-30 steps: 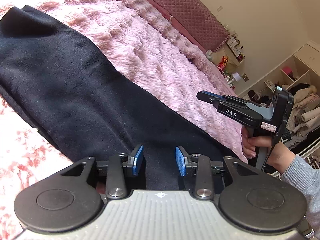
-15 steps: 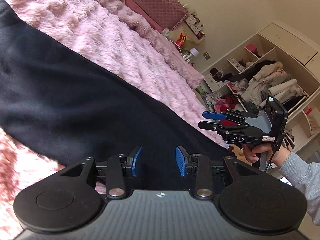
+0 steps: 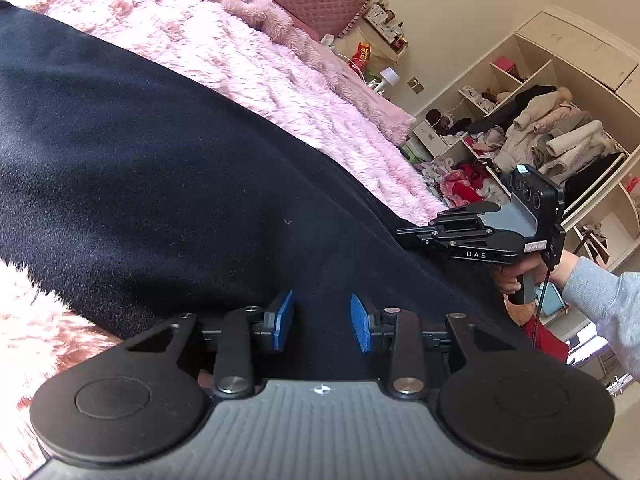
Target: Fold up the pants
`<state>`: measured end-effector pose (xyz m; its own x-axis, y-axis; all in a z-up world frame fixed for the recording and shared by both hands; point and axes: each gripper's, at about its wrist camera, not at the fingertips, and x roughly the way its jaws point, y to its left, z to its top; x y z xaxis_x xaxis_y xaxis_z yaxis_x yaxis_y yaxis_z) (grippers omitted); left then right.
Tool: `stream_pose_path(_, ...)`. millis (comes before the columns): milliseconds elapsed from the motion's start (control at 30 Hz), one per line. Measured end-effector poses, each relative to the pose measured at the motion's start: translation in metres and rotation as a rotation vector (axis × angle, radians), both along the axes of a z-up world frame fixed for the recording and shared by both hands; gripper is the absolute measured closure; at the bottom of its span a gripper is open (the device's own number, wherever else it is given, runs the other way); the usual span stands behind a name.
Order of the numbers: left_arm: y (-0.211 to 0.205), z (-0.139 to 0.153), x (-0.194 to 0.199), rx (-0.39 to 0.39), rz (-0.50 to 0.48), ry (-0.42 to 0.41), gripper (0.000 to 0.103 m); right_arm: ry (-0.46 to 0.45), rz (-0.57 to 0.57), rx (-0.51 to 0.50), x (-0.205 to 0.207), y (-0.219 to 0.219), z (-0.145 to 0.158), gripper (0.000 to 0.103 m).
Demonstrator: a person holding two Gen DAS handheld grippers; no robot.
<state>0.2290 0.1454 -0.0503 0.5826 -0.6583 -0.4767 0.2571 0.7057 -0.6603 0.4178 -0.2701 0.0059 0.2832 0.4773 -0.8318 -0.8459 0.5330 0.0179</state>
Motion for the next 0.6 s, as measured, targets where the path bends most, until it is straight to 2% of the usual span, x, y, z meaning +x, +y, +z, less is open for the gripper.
stream_pose_path(133,-0.001,0.003,-0.002,0.012,0.002,-0.003,0.063,-0.041,-0.007,0.01,0.002,-0.001,0.009,0.103)
stream_pose_path(267,0.002,0.005,-0.002,-0.003,-0.011,0.009,0.062,-0.13,-0.029,0.008,0.002,-0.003,0.021,0.103)
stream_pose_path(467,0.003,0.008,-0.001,-0.008,-0.04,0.012,0.06,-0.149,-0.031,-0.039,0.005,0.003,0.024,0.103)
stream_pose_path(500,0.003,0.008,-0.001,-0.005,-0.042,0.014,0.06,-0.14,-0.041,-0.064,0.006,0.006,0.019,0.103)
stream_pose_path(600,0.0,0.012,-0.001,0.003,-0.048,0.017,0.06,-0.27,-0.114,-0.262,0.005,0.016,0.0,0.097)
